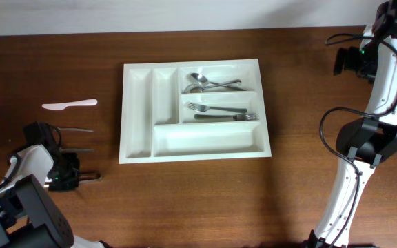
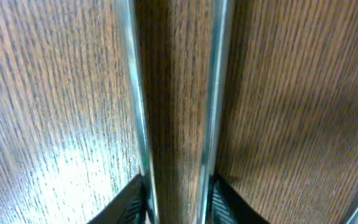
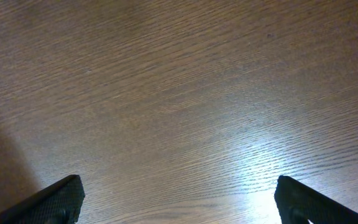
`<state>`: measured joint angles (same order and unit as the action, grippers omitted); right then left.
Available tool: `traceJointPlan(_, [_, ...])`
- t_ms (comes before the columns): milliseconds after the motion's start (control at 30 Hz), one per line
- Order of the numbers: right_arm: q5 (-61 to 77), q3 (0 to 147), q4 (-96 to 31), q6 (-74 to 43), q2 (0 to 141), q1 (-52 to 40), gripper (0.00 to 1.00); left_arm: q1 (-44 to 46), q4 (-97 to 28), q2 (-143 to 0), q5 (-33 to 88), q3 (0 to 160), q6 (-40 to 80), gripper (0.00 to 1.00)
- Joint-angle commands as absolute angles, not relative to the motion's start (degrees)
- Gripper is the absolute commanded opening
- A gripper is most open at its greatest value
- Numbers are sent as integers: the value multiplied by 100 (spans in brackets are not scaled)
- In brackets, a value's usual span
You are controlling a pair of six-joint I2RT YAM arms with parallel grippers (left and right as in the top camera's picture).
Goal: Pack container
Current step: 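Close the left gripper on the metal tongs, then lift the tongs and carry them right over the tray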
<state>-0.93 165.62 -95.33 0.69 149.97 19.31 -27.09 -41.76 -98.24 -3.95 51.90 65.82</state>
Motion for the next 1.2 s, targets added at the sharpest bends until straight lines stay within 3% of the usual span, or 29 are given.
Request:
traceJointPlan(0, [-40,16514,-9515,108,14866,1953,99,-2729,-4331,-10130,-318,4886,6571,30])
traceJointPlan(67, [-40,16514,-9515,108,14866,1953,99,-2729,-4392,-10130,-322,4899,6569,28])
traceJointPlan(200, [-40,16514,-9515,108,14866,1953,99,-2729,-4521,-10130,-342,4984,6569,13])
traceJointPlan(333, [-40,16514,-9515,108,14866,1953,99,-2729,-4619,-10130,-342,5140,6569,6])
traceJointPlan(567, [-40,16514,-9518,108,14866,1953,99,-2729,-5092,-10112,-451,5798,6226,6])
traceJointPlan(933, [-40,16514,-9518,108,14866,1953,99,-2694,-6781,-9695,-204,8283,5970,2])
traceJointPlan(1167, [-40,16514,-9515,108,14866,1953,99,-2049,-7616,-9194,390,8919,6814,2])
